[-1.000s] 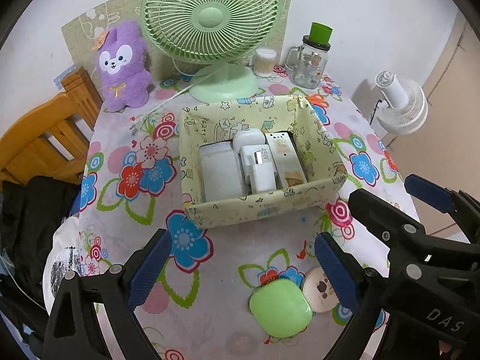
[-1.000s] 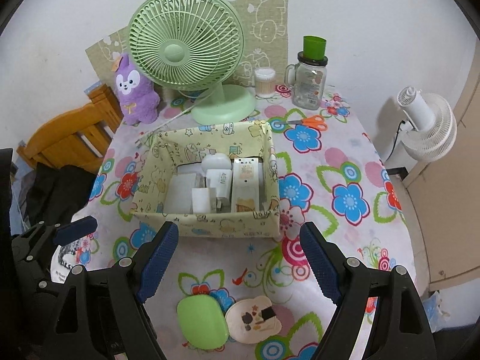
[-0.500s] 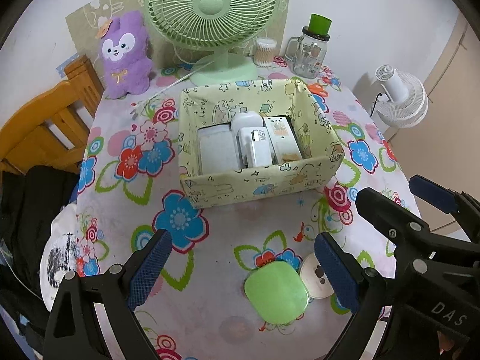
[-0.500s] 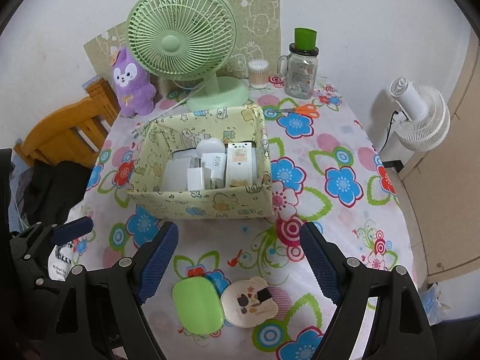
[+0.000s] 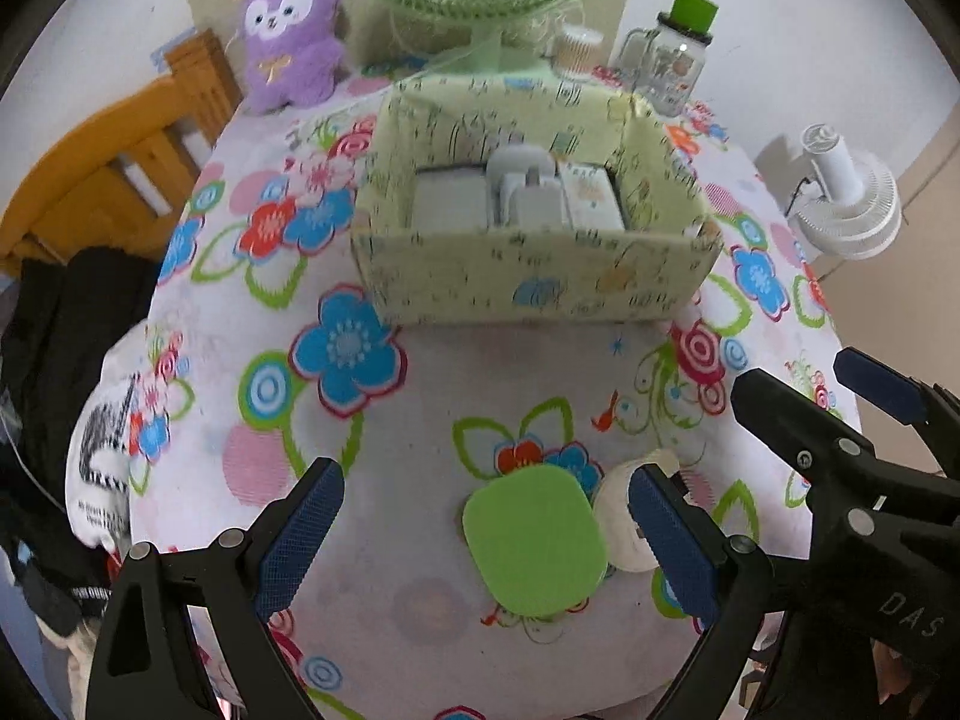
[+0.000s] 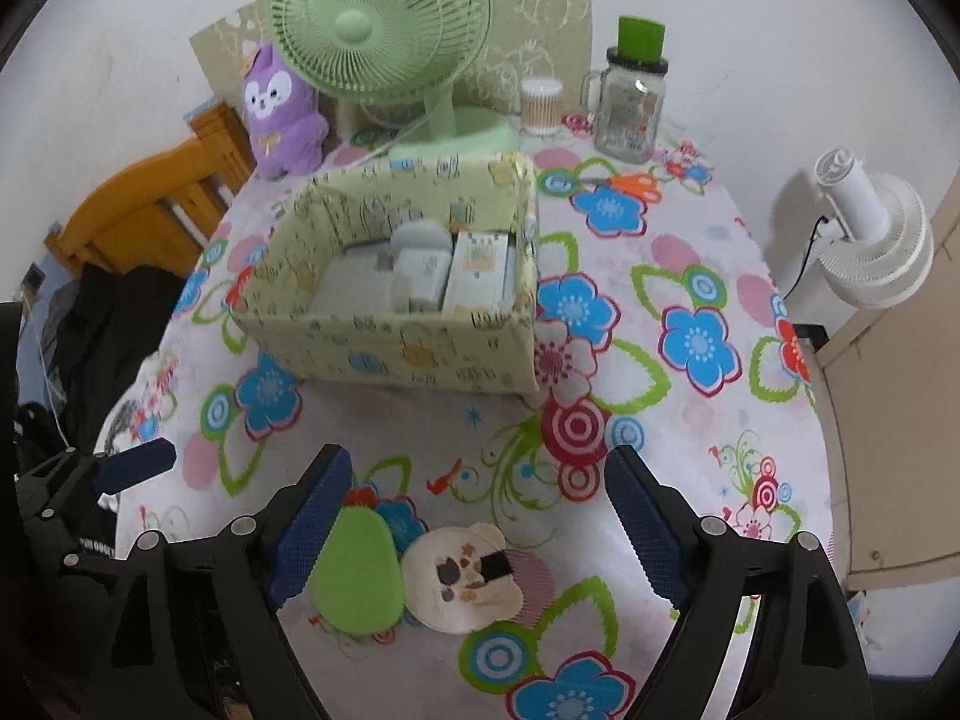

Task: Organize rigid objects
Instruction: 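Move the left tool to the green lid while the right tool approaches the beige round case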

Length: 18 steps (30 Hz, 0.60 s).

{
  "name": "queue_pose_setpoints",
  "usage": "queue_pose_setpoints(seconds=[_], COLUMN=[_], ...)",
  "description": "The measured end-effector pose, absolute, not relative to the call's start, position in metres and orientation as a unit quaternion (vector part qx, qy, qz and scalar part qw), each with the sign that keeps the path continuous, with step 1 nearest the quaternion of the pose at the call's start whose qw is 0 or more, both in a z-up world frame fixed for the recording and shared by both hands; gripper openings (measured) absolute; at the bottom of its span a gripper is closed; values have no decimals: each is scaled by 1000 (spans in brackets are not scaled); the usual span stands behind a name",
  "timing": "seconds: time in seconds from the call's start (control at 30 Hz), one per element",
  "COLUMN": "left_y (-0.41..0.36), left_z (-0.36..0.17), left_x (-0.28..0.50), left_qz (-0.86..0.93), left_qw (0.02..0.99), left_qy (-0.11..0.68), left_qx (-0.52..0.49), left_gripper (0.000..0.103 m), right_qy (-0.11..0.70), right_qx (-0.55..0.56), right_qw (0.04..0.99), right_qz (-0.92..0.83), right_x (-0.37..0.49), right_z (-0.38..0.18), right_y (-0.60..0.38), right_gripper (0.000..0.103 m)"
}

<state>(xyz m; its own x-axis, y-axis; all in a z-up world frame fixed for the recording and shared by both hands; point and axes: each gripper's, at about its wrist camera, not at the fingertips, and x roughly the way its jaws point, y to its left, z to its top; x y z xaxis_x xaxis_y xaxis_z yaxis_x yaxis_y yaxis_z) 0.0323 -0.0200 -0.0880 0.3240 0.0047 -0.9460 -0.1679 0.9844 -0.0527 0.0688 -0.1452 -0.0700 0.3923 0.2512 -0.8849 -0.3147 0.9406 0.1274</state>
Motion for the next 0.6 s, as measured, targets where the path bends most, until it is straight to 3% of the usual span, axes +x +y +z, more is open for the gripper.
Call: queue_pose_setpoints(seconds=[0.6], left_y=[-36], left_z=[-141], left_x=[23], left_qz=[89], left_qw=[774], left_qy=[615], left_qx=[-120], left_gripper=[97], right_qy=[556], right_qx=[-61], right_qw=[806], right_qz=[192], right_x=[68], right_z=[-117], right_y=[-160], right_gripper=[94])
